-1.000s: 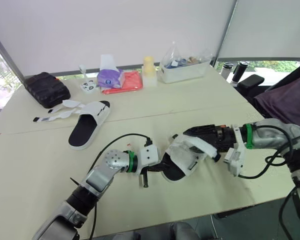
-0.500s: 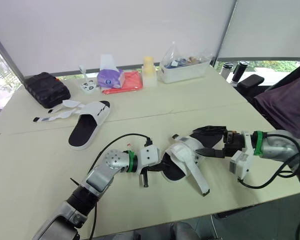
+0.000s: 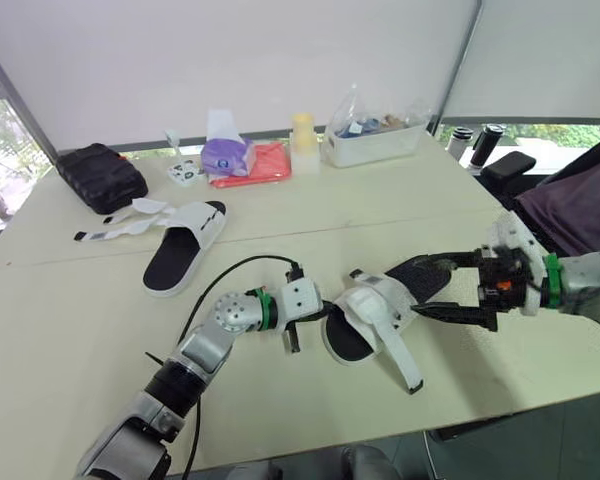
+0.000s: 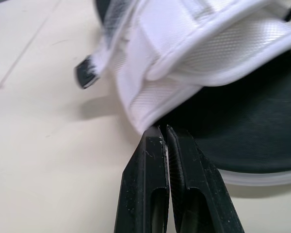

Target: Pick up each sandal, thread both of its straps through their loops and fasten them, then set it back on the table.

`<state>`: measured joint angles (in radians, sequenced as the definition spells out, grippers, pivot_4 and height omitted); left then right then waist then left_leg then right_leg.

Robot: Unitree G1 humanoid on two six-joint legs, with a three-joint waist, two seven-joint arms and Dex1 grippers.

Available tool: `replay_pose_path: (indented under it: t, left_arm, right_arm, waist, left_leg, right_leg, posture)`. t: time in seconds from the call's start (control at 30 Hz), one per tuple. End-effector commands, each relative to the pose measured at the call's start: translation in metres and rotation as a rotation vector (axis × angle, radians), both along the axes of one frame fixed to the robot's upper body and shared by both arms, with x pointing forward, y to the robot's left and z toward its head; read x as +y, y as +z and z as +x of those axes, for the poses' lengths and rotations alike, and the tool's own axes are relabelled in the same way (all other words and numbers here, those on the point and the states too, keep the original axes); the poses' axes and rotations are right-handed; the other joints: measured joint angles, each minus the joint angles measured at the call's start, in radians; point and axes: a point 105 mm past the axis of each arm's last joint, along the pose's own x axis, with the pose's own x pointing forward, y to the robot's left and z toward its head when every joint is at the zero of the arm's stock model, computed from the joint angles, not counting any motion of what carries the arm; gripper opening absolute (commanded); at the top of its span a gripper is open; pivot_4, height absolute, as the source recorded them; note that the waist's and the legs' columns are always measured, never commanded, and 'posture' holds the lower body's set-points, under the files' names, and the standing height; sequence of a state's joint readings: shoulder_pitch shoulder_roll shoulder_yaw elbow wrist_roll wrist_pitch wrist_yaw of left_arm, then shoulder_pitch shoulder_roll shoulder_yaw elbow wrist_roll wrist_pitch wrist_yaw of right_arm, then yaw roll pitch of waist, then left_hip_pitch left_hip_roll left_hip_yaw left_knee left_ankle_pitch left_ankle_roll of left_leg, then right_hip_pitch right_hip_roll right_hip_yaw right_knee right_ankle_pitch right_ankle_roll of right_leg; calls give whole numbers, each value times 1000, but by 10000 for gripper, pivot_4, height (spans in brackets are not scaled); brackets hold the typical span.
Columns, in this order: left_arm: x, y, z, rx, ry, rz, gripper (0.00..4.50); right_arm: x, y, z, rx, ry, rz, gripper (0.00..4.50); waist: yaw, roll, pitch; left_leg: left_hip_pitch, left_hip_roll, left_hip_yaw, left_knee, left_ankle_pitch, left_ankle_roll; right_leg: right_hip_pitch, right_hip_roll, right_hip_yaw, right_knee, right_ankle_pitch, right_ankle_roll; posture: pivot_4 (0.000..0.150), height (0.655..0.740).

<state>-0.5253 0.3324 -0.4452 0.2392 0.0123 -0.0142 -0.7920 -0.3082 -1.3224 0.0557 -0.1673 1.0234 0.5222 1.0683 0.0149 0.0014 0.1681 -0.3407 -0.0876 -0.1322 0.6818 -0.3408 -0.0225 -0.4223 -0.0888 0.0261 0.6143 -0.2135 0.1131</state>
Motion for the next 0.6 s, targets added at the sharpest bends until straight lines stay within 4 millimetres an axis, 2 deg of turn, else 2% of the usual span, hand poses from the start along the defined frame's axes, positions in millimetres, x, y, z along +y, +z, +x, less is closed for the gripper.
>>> replay_pose_path:
  t: [0.03,0.2,0.33,0.43,0.6]
  left_arm:
    - [19,-19,10,31,87,68,1239]
    - [19,-20,7,40,82,60,1239]
    - [19,-18,10,31,98,56,1239]
    - [21,-17,10,32,100,54,1239]
    - [21,-9,-1,57,44,-2,1239]
  right_arm:
    - [-1,4,-14,205,-22,41,44162]
    - [-2,-24,-25,449,-78,44,44162]
    - [1,-45,-31,510,-77,2,44162]
    - [4,-52,-33,534,-77,2,44162]
    - [13,-73,-32,590,-67,28,44162]
  waist:
    - [0,0,0]
    - [-1,0,0]
    - [0,0,0]
    - [-1,0,0]
    - [-5,-1,0]
  left_leg:
    - [0,0,0,0,0,0]
    - [0,0,0,0,0,0]
    - [-1,0,0,0,0,0]
    - [-1,0,0,0,0,0]
    - [-1,0,0,0,0,0]
  right_leg:
    - [0,0,0,0,0,0]
    - [0,0,-1,0,0,1]
    - [-1,0,-1,0,0,2]
    - [-1,0,-1,0,0,3]
    - [-2,0,-1,0,0,3]
  posture:
    - [1500,7400]
    - [1500,7400]
    - [1500,7400]
    - [1500,7400]
    - [1500,7400]
